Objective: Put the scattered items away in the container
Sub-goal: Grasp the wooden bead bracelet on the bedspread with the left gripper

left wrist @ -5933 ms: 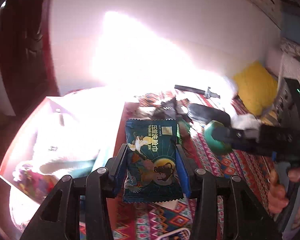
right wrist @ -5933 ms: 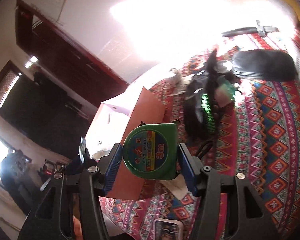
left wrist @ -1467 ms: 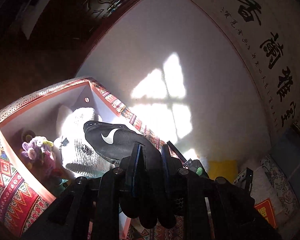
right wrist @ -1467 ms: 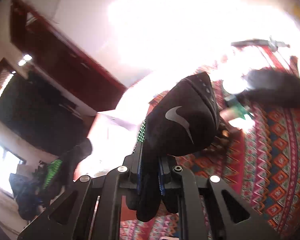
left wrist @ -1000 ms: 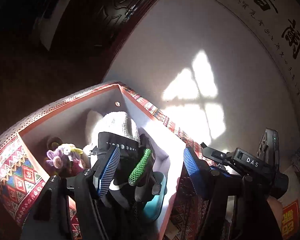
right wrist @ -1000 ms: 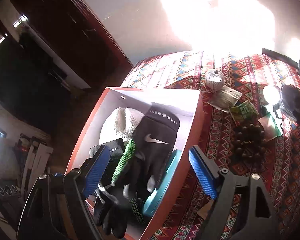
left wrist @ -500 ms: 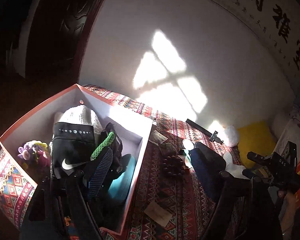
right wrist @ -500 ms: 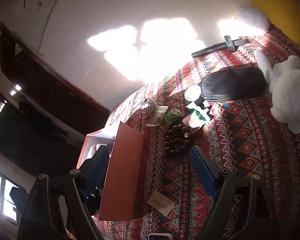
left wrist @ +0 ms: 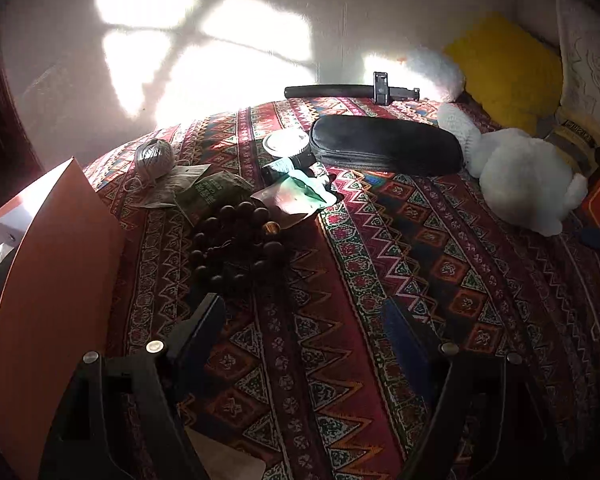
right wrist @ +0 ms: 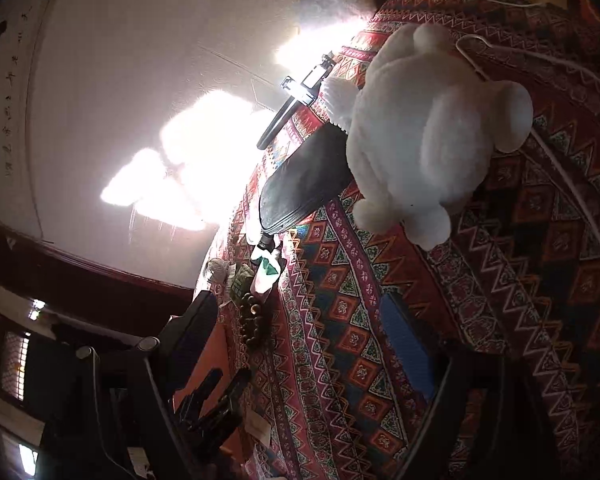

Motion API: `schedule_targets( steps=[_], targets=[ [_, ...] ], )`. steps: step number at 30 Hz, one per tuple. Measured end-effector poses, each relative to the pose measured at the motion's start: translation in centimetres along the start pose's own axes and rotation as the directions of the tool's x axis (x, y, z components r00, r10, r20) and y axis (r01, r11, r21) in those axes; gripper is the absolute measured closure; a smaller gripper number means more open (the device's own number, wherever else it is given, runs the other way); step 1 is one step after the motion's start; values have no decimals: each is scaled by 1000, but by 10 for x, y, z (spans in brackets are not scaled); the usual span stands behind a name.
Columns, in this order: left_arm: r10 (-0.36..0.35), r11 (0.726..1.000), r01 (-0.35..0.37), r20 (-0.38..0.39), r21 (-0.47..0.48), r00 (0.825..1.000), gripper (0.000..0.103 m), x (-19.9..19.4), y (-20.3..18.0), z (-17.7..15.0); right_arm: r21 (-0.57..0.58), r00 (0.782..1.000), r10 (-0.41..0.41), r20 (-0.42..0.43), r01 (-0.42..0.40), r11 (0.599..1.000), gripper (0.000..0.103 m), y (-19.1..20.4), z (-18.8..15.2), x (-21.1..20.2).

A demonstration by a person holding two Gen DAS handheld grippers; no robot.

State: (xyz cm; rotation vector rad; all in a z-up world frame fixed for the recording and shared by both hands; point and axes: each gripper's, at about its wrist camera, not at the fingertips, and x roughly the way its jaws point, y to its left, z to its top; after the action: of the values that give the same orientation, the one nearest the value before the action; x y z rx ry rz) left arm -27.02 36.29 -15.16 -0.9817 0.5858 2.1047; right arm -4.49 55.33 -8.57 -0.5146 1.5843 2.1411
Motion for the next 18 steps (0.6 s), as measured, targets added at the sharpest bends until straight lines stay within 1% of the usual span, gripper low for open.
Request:
schedule_targets(
  steps=[2, 4, 5, 6, 7, 8, 9, 10, 11, 13, 15, 17, 18],
  targets=[
    [55, 998, -53, -53, 22, 997, 24, 33, -1, 10, 21, 1000, 9, -29, -9, 1000, 19, -8, 4, 5],
    [117, 992, -113, -100, 47, 988, 27, 64, 3, 19, 60, 998, 20, -52, -17, 998, 19, -18, 7, 9],
    [126, 992, -120, -142, 46, 982, 30, 79, 8, 21, 76, 998, 22, -60, -17, 997, 19, -22, 8, 12],
    [89, 996, -89, -175, 10, 980, 30, 88, 16, 21, 86, 997, 22, -70, -16, 996, 19, -25, 8, 14],
    [24, 997, -38, -202, -65, 979, 34, 93, 28, 23, 91, 997, 22, -78, -15, 996, 19, -26, 9, 17],
    [-25, 990, -7, -225, -140, 974, 47, 94, 39, 24, 92, 996, 22, -81, -15, 996, 19, -27, 10, 18],
    [-48, 984, 3, -244, -180, 969, 57, 93, 45, 23, 91, 997, 21, -80, -14, 996, 19, -27, 10, 18],
    [-81, 979, 27, -262, -202, 962, 73, 89, 49, 20, 86, 996, 22, -82, -15, 996, 19, -25, 10, 18],
    [-130, 973, 68, -279, -220, 951, 80, 84, 50, 14, 78, 996, 28, -85, -21, 997, 19, -22, 9, 19],
    [-225, 960, 155, -314, -234, 922, 88, 69, 44, -8, 65, 994, 44, -101, -38, 997, 19, -17, 4, 20],
    [-300, 945, 230, -341, -232, 891, 88, 48, 34, -35, 56, 990, 60, -127, -53, 997, 20, -11, -3, 23],
    [-375, 920, 296, -357, -256, 856, 88, 27, 26, -64, 45, 983, 70, -170, -63, 997, 20, -6, -12, 29],
    [-426, 897, 335, -358, -289, 831, 88, 18, 24, -78, 40, 978, 71, -196, -64, 997, 20, -4, -18, 33]
  ],
)
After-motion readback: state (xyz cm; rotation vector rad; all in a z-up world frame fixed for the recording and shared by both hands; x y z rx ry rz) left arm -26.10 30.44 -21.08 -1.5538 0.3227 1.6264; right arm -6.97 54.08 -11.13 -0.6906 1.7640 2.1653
